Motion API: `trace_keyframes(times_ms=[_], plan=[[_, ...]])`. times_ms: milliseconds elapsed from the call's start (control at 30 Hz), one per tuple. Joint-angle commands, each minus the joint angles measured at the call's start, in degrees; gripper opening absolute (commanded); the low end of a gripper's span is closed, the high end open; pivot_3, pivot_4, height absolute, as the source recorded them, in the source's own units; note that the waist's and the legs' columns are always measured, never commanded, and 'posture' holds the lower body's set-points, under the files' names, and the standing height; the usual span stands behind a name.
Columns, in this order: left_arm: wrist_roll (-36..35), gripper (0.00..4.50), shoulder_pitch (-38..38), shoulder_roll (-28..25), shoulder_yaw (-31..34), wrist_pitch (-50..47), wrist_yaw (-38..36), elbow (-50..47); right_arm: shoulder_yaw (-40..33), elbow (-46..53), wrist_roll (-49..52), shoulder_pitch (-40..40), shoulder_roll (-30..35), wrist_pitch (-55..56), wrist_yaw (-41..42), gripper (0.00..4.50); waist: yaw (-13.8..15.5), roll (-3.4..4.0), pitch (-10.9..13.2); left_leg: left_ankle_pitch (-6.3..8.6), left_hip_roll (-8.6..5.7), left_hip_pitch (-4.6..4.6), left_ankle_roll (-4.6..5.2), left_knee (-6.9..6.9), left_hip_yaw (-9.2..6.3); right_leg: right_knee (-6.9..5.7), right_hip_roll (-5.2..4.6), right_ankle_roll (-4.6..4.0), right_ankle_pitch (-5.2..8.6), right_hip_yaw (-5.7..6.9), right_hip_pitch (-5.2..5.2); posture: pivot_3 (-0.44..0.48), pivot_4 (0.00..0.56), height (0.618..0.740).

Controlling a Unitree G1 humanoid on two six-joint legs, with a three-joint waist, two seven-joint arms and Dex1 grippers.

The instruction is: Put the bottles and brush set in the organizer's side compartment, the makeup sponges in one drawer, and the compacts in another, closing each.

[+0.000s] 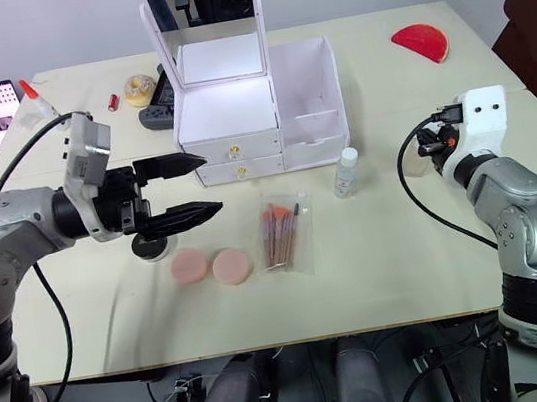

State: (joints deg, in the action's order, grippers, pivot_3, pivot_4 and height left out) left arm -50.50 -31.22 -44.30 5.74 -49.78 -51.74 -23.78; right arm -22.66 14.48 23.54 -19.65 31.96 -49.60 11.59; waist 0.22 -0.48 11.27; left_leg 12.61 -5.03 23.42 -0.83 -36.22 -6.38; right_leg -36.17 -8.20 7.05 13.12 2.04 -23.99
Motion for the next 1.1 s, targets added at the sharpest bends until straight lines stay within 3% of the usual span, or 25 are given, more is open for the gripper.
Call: trace_keyframes(times_ms=[33,133,300,533,867,1100], plan=[[-0.45,4.50,-0.14,-0.52,1.63,0.88,0.00,-0.97,-0.51,3.18,0.96,-1.82,1.01,0.41,0.97,0.78,-0.01,0.00,0.00,0.00,0.00,0.00,0.00,0.00,0.00,0.00,0.00,0.00,0.00,0.00,0.00,0.000,0.150,0.737],[-0.08,4.50,-0.08,-0.42,1.79,1.24,0.20,-0.51,0.14,4.07,1.89,-4.55,3.53,-0.57,3.15,0.78,-0.20,0.01,0.00,0.00,0.00,0.00,0.00,-0.01,0.04,0.00,0.00,-0.01,-0.01,-0.04,-0.02,0.000,0.150,0.737],[1.10,4.50,0.09,-0.49,2.05,2.22,0.40,0.79,1.53,3.89,8.69,-17.38,6.46,-7.48,7.71,0.78,-1.20,0.05,0.03,0.00,0.04,0.00,0.00,-0.01,0.09,0.00,0.05,-0.06,-0.04,-0.12,-0.06,0.000,0.150,0.737],[0.80,4.50,-0.62,-0.41,2.67,2.08,1.42,1.19,7.06,-2.14,11.32,-33.11,1.71,-10.39,7.84,0.78,-1.08,0.03,0.03,0.00,0.60,0.02,-0.01,0.07,0.17,0.08,0.56,-0.29,-0.18,-0.12,-0.19,0.000,0.150,0.737],[-0.38,4.50,-0.36,-0.83,3.55,1.01,3.09,-0.24,17.67,-13.70,3.44,-33.75,-2.42,-0.85,10.83,0.78,-1.09,0.03,0.03,-0.03,0.62,0.04,-0.06,0.03,0.29,0.07,0.59,-0.35,-0.24,-0.19,-0.25,0.000,0.150,0.737],[-1.12,4.50,-0.02,-1.02,4.02,0.20,4.21,-1.05,20.93,-19.00,-1.56,-32.59,-3.72,3.59,11.73,0.78,-1.27,0.03,0.03,-0.05,0.64,0.04,-0.09,0.07,0.31,0.04,0.62,-0.37,-0.25,-0.22,-0.32,0.000,0.150,0.737]])
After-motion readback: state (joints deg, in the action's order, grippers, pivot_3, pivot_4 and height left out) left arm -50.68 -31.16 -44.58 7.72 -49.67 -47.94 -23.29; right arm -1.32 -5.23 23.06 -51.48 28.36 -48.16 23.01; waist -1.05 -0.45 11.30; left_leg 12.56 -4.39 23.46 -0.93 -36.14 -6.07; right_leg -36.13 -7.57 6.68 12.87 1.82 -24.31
